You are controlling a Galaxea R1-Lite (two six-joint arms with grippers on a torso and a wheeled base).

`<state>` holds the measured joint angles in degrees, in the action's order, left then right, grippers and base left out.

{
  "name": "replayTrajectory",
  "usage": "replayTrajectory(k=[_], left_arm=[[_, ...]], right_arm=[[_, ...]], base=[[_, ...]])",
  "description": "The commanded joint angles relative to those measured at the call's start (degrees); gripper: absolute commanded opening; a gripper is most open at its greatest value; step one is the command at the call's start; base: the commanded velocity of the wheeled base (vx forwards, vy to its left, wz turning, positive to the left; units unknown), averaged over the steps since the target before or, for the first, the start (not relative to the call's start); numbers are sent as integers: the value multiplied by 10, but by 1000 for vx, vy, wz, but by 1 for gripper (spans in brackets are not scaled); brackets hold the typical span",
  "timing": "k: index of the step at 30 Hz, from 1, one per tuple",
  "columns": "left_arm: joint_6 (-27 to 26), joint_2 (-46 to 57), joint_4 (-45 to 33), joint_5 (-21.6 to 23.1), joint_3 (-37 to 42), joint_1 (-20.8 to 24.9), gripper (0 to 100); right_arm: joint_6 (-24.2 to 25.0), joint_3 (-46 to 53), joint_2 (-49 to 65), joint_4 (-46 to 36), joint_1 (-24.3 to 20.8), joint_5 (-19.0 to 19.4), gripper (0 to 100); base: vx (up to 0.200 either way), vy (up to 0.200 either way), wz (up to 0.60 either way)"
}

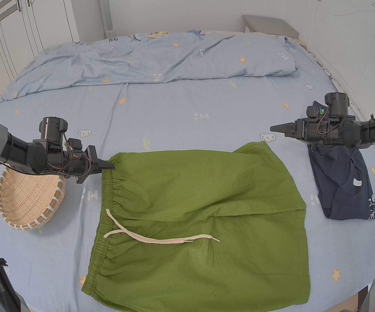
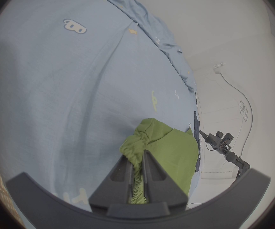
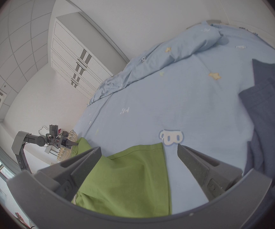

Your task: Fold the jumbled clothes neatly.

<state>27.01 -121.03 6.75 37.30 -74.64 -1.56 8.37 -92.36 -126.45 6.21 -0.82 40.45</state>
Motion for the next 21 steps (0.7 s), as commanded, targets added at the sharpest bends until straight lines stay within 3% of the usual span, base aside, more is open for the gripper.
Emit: replayTrajectory(k=[1,21], left_arm=[[-1,10,-1,1,3,-6,0],[-3,9,1,1,12,1,0]], right_arm=[[16,-24,-55,0,-17,0,100],[51,-46,-88,7,-37,1,100]], base=[[0,0,0],[0,0,0]])
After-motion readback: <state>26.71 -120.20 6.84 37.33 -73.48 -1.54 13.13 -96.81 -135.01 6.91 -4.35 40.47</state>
